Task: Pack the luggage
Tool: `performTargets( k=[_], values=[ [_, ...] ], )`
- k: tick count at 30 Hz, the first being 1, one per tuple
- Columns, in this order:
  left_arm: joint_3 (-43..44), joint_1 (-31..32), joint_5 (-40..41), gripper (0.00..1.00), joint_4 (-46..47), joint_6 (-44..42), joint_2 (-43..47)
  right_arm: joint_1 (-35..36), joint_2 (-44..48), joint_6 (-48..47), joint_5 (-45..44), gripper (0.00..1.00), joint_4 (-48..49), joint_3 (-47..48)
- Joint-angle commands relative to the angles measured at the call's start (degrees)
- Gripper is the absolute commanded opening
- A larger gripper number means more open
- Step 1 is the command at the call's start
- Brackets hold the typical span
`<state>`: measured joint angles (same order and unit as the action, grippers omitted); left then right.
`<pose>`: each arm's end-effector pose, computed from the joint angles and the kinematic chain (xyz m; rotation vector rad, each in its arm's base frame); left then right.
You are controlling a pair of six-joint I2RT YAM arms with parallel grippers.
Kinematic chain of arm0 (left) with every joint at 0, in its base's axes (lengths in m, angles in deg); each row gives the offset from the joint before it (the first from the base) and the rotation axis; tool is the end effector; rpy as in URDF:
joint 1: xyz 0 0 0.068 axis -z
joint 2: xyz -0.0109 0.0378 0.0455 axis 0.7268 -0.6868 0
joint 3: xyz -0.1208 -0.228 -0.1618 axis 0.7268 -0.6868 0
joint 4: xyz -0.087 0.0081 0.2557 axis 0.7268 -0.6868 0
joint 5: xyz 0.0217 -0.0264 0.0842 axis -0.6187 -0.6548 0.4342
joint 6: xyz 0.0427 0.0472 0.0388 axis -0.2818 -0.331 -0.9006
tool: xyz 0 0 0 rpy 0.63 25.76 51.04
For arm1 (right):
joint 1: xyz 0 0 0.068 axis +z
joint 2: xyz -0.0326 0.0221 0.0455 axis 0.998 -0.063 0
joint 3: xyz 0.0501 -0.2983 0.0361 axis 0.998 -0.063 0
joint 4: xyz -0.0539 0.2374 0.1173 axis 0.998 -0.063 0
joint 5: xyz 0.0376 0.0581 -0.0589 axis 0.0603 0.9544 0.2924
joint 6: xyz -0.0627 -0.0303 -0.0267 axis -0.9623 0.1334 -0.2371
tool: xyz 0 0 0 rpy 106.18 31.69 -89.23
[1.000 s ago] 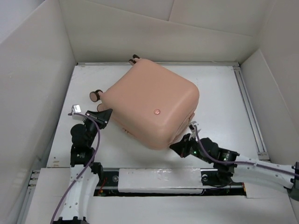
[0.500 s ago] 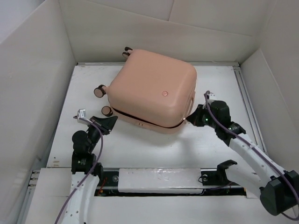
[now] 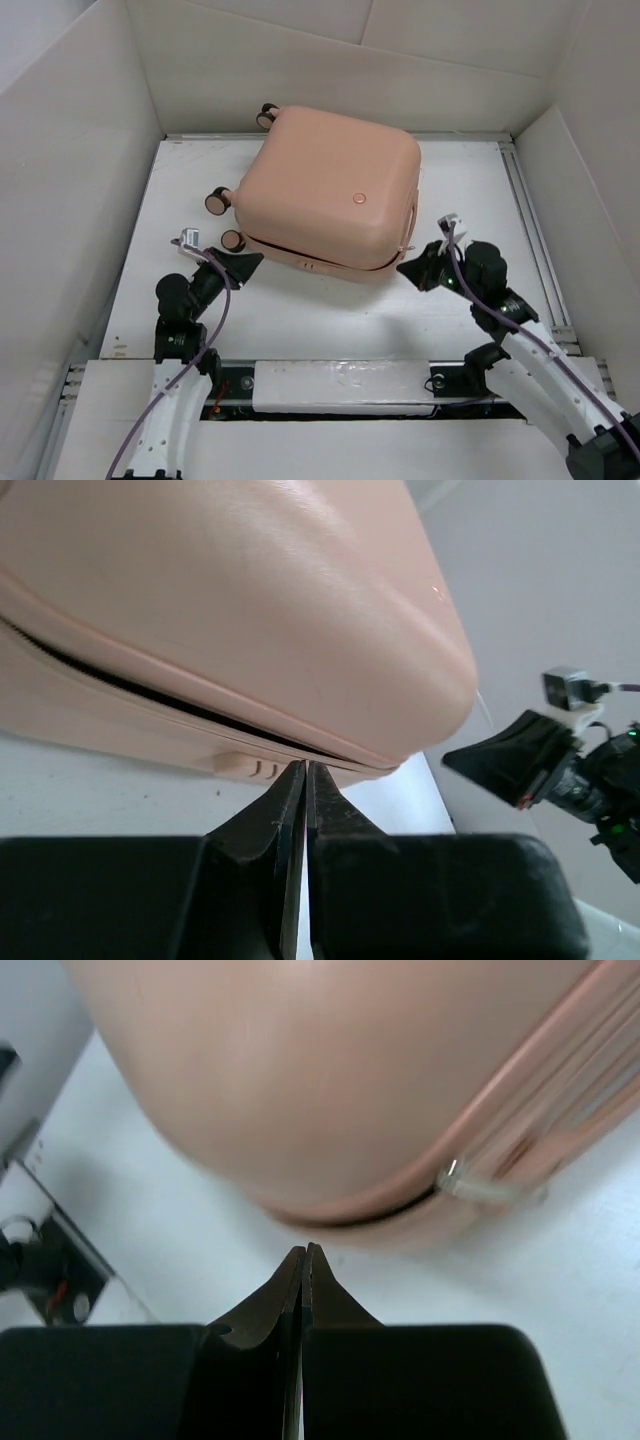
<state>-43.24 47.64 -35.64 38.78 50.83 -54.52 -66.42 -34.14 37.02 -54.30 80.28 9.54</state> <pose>0.1290 -0.0377 0.2525 -0.1168 1.5948 -1.1016 0.1651 0.0842 0.2787 -0.2356 1.9260 0.8424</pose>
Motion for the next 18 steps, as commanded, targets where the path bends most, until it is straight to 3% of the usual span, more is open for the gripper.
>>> performTargets(
  k=[1, 2, 5, 8, 9, 10, 11, 12, 14, 15, 18],
  values=[
    [2.3, 0.1, -5.6, 0.0, 5.4, -2.2, 0.8, 4.1, 4.4, 1.3, -9.7, 0.0, 0.4, -4.2],
    [4.3, 0.1, -5.6, 0.0, 5.4, -3.1, -1.1, 4.1, 4.4, 0.5, -10.7, 0.0, -1.5, -3.2],
    [16.0, 0.1, -7.6, 0.13, 5.4, -3.8, -10.4, 2.8, 0.9, -2.6, -10.2, 0.0, -2.8, 1.1],
    [27.6, 0.1, -10.3, 0.32, 5.4, -3.1, -19.9, 1.6, -5.2, -3.8, -10.2, 0.17, -4.1, 4.0],
    [29.8, 1.0, -10.3, 0.35, 5.4, -3.1, -25.4, 1.6, -7.2, -3.8, -9.5, 0.31, -3.0, 4.0],
    [32.1, 2.2, -6.3, 0.39, 5.4, -3.1, -28.0, 1.6, -7.7, -2.4, -8.1, 0.35, -2.0, 4.0],
    [39.7, 4.5, -2.4, 0.44, -2.6, -7.5, -30.7, 2.2, -7.7, -1.7, -6.9, 0.38, -1.0, 3.1],
    [43.9, 10.3, 2.4, 0.46, -7.4, -10.3, -35.0, 2.7, -7.7, -1.0, -6.0, 0.4, -0.1, 1.0],
    [49.4, 13.6, 13.5, 0.58, -13.5, -12.7, -36.6, 4.5, -4.2, 1.1, -6.5, 0.45, 1.5, -1.6],
    [49.4, 13.7, 16.7, 0.71, -14.8, -12.7, -36.6, 5.1, -2.6, 1.7, -6.5, 0.45, 1.5, -3.7],
    [42.4, 11.0, 27.0, 0.9, -14.5, -10.7, -30.6, 6.4, 3.5, 2.3, -7.7, 0.48, 1.5, -5.2]
  ],
)
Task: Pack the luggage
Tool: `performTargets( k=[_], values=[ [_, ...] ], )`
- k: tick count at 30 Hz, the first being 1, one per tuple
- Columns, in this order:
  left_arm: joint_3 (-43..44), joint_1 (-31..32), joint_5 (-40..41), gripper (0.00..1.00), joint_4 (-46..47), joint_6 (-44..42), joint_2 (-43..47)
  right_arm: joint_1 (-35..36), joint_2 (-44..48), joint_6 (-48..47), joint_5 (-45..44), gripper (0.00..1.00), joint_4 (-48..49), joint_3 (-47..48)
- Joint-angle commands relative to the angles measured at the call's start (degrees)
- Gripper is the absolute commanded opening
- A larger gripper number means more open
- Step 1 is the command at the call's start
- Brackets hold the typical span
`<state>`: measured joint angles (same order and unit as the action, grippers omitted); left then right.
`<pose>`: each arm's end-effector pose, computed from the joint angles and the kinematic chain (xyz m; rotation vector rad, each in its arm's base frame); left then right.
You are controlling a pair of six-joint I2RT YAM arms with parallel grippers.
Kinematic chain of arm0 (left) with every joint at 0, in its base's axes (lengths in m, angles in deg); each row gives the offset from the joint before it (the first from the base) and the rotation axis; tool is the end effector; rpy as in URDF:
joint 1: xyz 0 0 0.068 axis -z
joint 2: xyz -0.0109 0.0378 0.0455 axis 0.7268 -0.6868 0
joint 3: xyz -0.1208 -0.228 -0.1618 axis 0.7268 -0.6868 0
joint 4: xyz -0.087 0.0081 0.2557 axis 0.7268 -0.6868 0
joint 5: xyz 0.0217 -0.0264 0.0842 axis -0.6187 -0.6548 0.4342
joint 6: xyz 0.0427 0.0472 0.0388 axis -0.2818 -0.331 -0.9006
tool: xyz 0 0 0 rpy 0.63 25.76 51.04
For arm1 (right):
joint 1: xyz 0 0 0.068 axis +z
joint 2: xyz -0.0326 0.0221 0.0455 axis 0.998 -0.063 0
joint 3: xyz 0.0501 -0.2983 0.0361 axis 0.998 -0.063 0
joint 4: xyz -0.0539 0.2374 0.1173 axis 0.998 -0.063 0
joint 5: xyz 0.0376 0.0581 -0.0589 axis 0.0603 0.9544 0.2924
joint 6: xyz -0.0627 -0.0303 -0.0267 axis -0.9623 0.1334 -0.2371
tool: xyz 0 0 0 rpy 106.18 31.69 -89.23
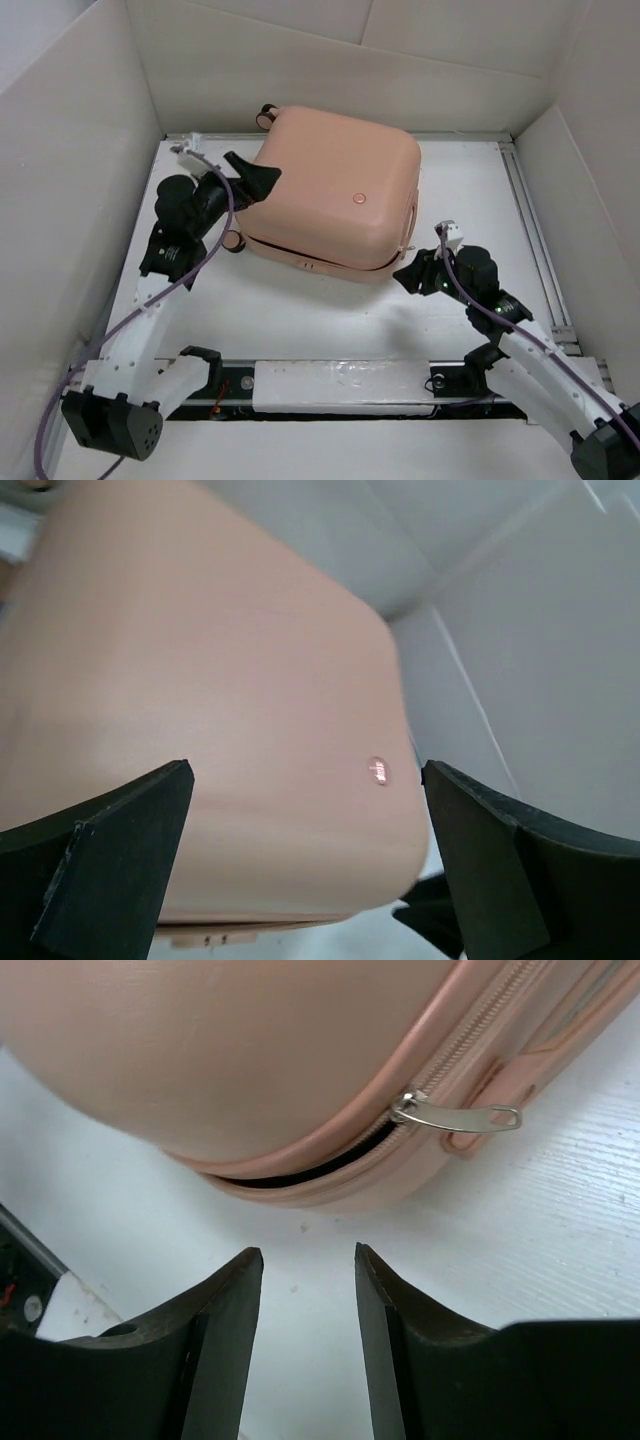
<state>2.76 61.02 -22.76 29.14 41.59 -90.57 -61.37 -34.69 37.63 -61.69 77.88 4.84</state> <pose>0.2323 -0.0833 0.4402 0.0056 1.5636 -1.0007 0.1580 0.0904 0.2394 -0.2086 2.0678 0.7634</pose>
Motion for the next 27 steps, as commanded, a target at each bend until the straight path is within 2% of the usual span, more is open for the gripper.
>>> performTargets(
  k=[1, 3, 7, 9, 11, 13, 19, 22, 25, 26, 27],
  values=[
    [-6.0, -5.0, 14.1, 0.99, -4.4, 2.0, 8.6, 1.9, 5.1, 1.7, -0.3, 0.48, 2.7, -1.0],
    [-13.1, -6.8, 13.9, 0.99, -1.7, 5.7, 11.0, 2.4, 7.0, 1.1, -0.3, 0.49, 0.3, -0.5],
    [-19.8, -8.1, 17.3, 0.99, -1.1, 12.5, 12.3, 3.6, 7.8, 0.6, -0.3, 0.55, -0.4, -0.5],
    [-21.4, -11.0, 17.3, 0.99, -0.3, 16.4, 11.7, 4.2, 7.8, 0.6, -0.3, 0.57, -0.4, -0.5],
    [-23.6, -13.6, 13.7, 0.99, 3.6, 18.5, 10.5, 4.9, 7.1, 0.0, -0.3, 0.59, -0.4, -0.5],
    [-23.6, -16.7, 10.5, 0.99, 6.0, 20.2, 8.0, 5.5, 7.1, 0.0, -0.3, 0.62, 0.2, -0.5],
    [-21.8, -20.9, 7.9, 0.99, 9.6, 22.2, 0.5, 6.1, 7.7, 0.0, -0.3, 0.66, 0.2, -0.5],
    [-21.2, -21.6, 3.6, 0.99, 15.9, 24.1, -4.5, 6.6, 7.7, 0.6, -0.3, 0.69, 0.2, -1.0],
    [-17.2, -21.6, -1.0, 0.99, 17.3, 24.1, -10.1, 7.2, 9.0, 1.1, -1.0, 0.74, 0.2, -1.7],
    [-16.6, -21.6, -2.3, 0.99, 18.7, 24.1, -13.4, 7.2, 9.0, 1.1, -1.0, 0.81, 0.2, -1.7],
    [-16.0, -21.6, -4.3, 0.99, 19.7, 24.1, -14.6, 7.2, 9.5, 1.7, -1.6, 0.84, 0.2, -1.7]
  ],
)
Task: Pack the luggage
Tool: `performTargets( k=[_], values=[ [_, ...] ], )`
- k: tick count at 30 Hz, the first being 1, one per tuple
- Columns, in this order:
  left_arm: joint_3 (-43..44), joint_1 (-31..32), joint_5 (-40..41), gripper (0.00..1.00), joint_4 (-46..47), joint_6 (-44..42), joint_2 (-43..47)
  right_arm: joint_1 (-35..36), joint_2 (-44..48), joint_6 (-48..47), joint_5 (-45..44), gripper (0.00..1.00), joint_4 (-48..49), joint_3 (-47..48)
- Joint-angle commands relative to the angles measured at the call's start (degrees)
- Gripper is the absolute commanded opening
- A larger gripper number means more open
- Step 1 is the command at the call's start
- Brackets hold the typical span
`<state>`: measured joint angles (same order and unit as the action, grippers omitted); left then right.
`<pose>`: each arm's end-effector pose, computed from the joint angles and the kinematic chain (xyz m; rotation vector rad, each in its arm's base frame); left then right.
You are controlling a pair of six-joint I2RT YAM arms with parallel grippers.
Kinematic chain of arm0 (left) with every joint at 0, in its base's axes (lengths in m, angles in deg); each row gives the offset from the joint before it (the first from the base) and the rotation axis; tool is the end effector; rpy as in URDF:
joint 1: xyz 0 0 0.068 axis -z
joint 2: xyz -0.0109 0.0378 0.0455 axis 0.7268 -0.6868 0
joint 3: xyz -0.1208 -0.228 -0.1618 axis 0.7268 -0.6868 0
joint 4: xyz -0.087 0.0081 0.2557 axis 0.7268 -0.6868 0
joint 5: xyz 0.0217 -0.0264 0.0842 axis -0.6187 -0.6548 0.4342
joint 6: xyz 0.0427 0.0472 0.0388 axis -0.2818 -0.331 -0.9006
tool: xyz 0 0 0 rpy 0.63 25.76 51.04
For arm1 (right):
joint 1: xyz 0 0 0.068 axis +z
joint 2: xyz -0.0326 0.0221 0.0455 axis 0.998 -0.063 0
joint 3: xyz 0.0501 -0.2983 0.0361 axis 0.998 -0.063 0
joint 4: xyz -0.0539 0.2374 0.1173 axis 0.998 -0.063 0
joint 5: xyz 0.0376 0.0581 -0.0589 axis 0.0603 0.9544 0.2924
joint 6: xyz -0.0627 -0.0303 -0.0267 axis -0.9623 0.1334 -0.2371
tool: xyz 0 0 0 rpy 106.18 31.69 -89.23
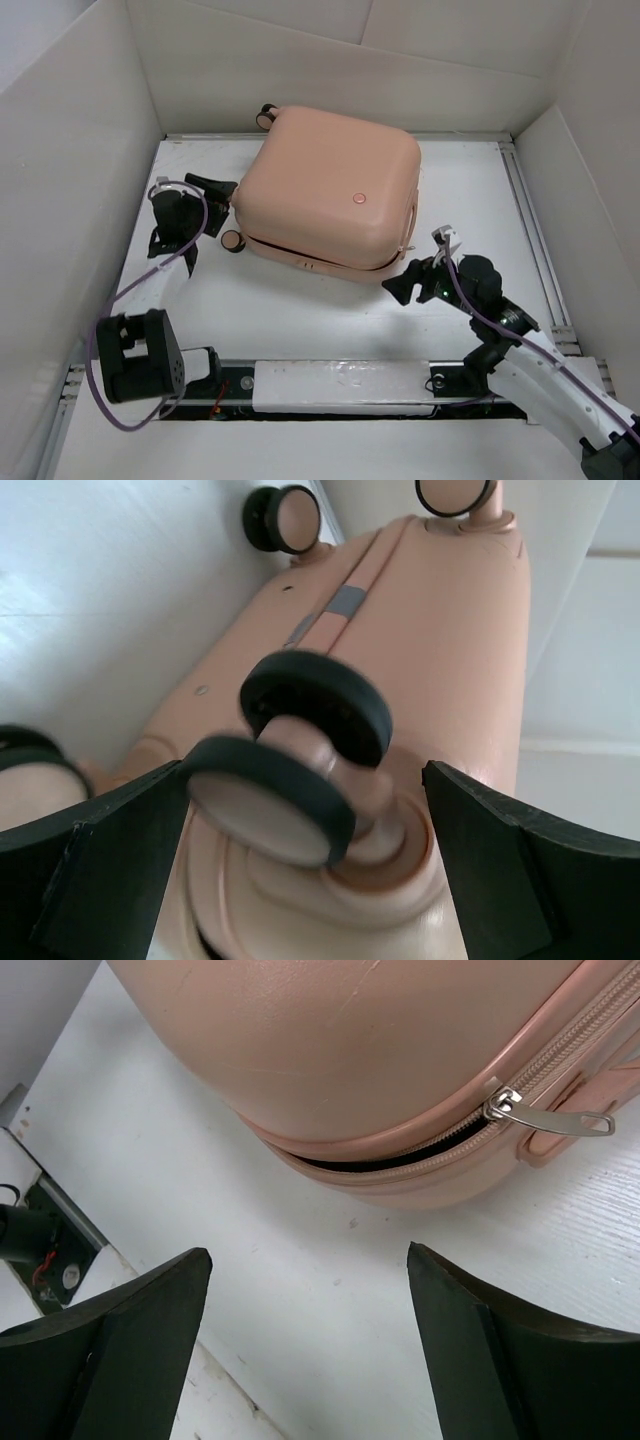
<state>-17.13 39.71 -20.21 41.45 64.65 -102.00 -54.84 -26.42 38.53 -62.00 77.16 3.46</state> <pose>0.2929 0.0150 0.2820 -0.8414 1.7028 -0.9520 0.1292 0.0967 0.2503 -0.3112 1.9624 0.8631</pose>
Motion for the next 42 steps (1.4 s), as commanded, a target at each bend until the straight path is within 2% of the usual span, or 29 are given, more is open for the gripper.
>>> performTargets(
  k=[1, 4, 7, 8, 11, 12, 13, 15, 16, 19, 20, 22, 27, 32, 38, 42],
  values=[
    [4.4, -0.3, -6.8, 0.99, 8.7, 1.0, -4.3, 0.6, 1.2, 0.8, -2.0, 0.86, 0.9, -0.3],
    [4.5, -0.3, -7.5, 0.99, 12.3, 2.4, -6.1, 0.6, 0.4, 2.1, -2.6, 0.86, 0.4, -0.3],
    [3.9, -0.3, -7.5, 0.91, 14.8, 3.1, -6.1, 0.6, -1.0, 5.8, -8.4, 0.84, -0.9, -0.9],
    [3.9, -0.3, -7.5, 0.79, 15.7, 3.7, -6.1, 1.1, -1.0, 7.3, -13.2, 0.8, -1.6, -0.9],
    [3.9, -0.3, -7.5, 0.51, 17.8, 3.7, -6.1, 1.1, 2.3, 13.0, -19.9, 0.62, -1.6, -4.5],
    [3.9, -0.3, -7.5, 0.34, 17.8, 3.7, -6.1, 1.1, 3.2, 13.8, -23.2, 0.57, -1.1, -6.4],
    [3.9, 0.2, -7.5, 0.25, 17.8, 3.7, -6.6, 1.1, 3.9, 14.3, -24.6, 0.43, 0.7, -7.2],
    [4.5, 0.2, -8.1, 0.08, 17.8, 3.0, -6.6, 1.1, 4.5, 15.6, -26.6, 0.31, 2.2, -7.8],
    [4.5, 0.8, -8.2, 0.0, 17.8, 3.0, -7.2, 1.1, 3.7, 15.6, -27.4, 0.2, 4.1, -8.3],
    [4.5, 0.8, -8.9, 0.0, 17.8, 2.4, -6.0, 1.1, -1.8, 15.6, -28.0, 0.09, 8.8, -8.3],
    [4.5, 1.5, -9.4, 0.0, 17.8, 1.7, -5.0, 1.1, -6.3, 15.6, -28.0, 0.05, 13.0, -8.3],
    [4.0, 2.0, -9.9, 0.0, 17.8, 1.7, -3.0, 0.4, -11.4, 14.2, -26.1, 0.02, 20.1, -6.7],
    [4.7, 2.0, -12.5, 0.0, 15.6, 1.7, -0.2, -0.3, -27.1, 13.0, -22.7, 0.0, 27.8, -2.0],
    [7.0, 2.0, -16.1, 0.0, 11.7, 1.2, 3.2, -0.3, -30.4, 14.0, -21.0, 0.0, 35.1, -2.6],
    [8.8, 2.0, -19.6, 0.0, 8.7, 1.2, 4.5, -0.3, -32.4, 13.4, -17.4, 0.0, 35.7, -0.7],
    [4.3, 2.0, -19.3, 0.0, 8.7, 0.1, 6.5, -0.3, -36.5, 13.4, -15.1, 0.0, 37.6, 0.7]
  ],
)
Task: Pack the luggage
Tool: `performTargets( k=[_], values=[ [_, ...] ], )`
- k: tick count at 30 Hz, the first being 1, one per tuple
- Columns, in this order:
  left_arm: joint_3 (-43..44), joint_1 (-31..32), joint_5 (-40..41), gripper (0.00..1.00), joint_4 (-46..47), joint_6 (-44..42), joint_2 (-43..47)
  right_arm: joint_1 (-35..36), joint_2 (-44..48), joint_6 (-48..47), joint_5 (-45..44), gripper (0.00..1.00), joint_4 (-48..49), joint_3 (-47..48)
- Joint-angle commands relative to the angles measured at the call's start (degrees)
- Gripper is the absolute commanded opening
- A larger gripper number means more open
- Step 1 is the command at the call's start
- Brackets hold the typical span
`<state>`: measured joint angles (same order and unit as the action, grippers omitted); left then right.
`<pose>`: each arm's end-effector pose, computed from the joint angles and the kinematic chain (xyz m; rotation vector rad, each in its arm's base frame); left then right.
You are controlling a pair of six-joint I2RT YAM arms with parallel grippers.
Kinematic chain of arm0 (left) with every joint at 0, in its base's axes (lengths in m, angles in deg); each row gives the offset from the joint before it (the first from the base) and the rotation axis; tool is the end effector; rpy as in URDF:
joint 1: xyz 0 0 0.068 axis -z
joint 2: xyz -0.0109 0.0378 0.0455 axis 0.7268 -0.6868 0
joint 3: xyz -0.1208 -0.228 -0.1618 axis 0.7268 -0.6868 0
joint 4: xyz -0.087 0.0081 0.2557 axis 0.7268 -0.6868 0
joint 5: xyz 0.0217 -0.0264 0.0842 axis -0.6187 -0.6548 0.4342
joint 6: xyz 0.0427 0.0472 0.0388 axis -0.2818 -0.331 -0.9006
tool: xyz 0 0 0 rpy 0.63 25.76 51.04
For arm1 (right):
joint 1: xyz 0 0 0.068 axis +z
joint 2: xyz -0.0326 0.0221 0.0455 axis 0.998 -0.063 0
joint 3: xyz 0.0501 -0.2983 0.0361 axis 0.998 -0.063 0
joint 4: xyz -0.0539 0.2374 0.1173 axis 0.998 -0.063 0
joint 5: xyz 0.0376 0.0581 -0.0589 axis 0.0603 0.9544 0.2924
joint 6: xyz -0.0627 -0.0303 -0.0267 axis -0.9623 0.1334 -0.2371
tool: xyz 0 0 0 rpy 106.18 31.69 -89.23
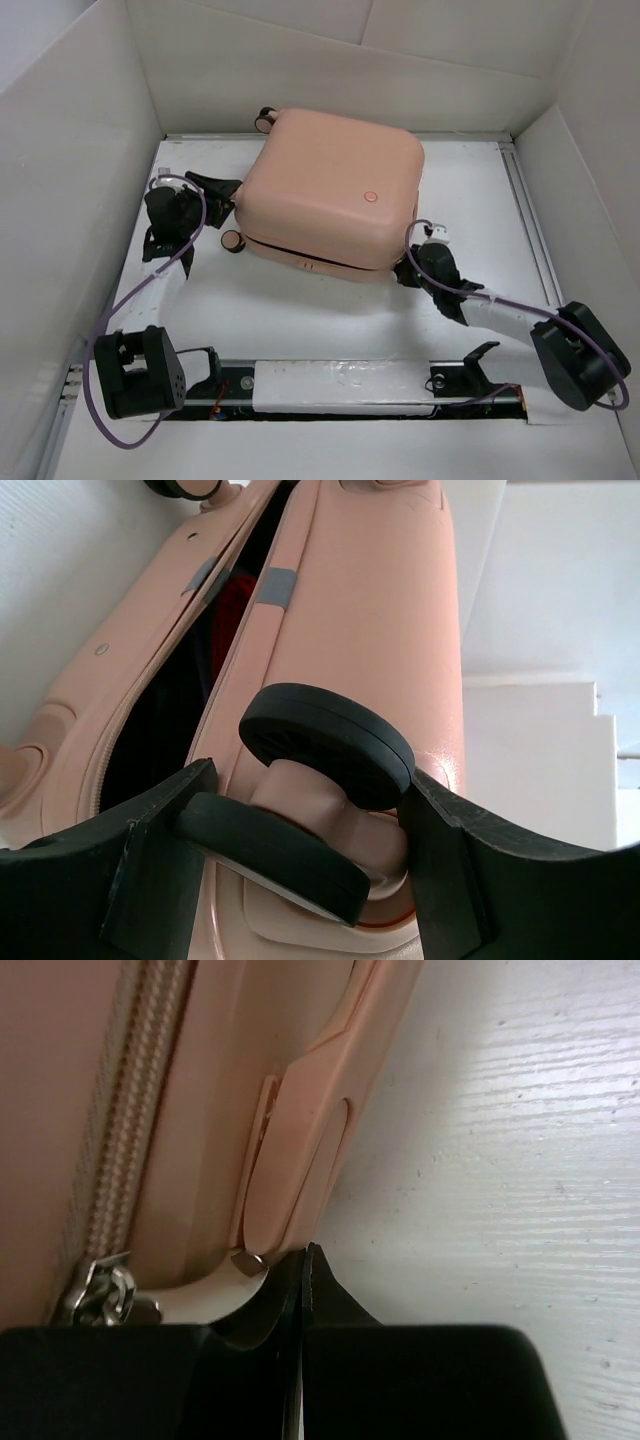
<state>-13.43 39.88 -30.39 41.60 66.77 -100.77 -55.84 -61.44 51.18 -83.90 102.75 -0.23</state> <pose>0.2917 0.0038 0.3136 -0.6929 1.7044 -1.1402 0.2116 0.1144 0.1677 0.1891 2.1599 0.5288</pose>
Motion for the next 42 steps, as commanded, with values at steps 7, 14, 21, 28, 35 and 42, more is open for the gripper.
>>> performTargets(
  k=[7, 14, 21, 28, 35, 42],
  values=[
    [-7.2, 1.0, -7.1, 0.0, 10.7, -3.7, 3.8, 3.3, 4.5, -0.5, 5.0, 0.03, 7.5, 2.3],
    [-7.8, -0.4, -5.1, 0.09, 11.1, -4.2, 0.0, 3.8, 20.0, -1.9, -0.4, 0.4, -7.5, 0.0],
    [-4.3, -0.4, 1.1, 0.75, 3.0, -9.3, 9.2, 3.8, 25.4, -2.6, -10.7, 0.45, -22.3, 4.1],
    [1.8, 0.6, 7.4, 0.84, -9.3, -19.6, 23.5, 2.6, 19.5, -9.9, -8.8, 0.5, -23.5, 9.7],
    [-16.3, 3.3, -4.2, 0.74, -8.9, -21.2, 36.4, 0.0, 8.2, -16.9, -0.8, 0.58, -19.3, 14.6],
    [-29.5, 3.8, -12.6, 0.72, -5.5, -20.7, 46.0, -1.0, 6.5, -23.6, 6.9, 0.42, -10.7, 14.0]
  ],
)
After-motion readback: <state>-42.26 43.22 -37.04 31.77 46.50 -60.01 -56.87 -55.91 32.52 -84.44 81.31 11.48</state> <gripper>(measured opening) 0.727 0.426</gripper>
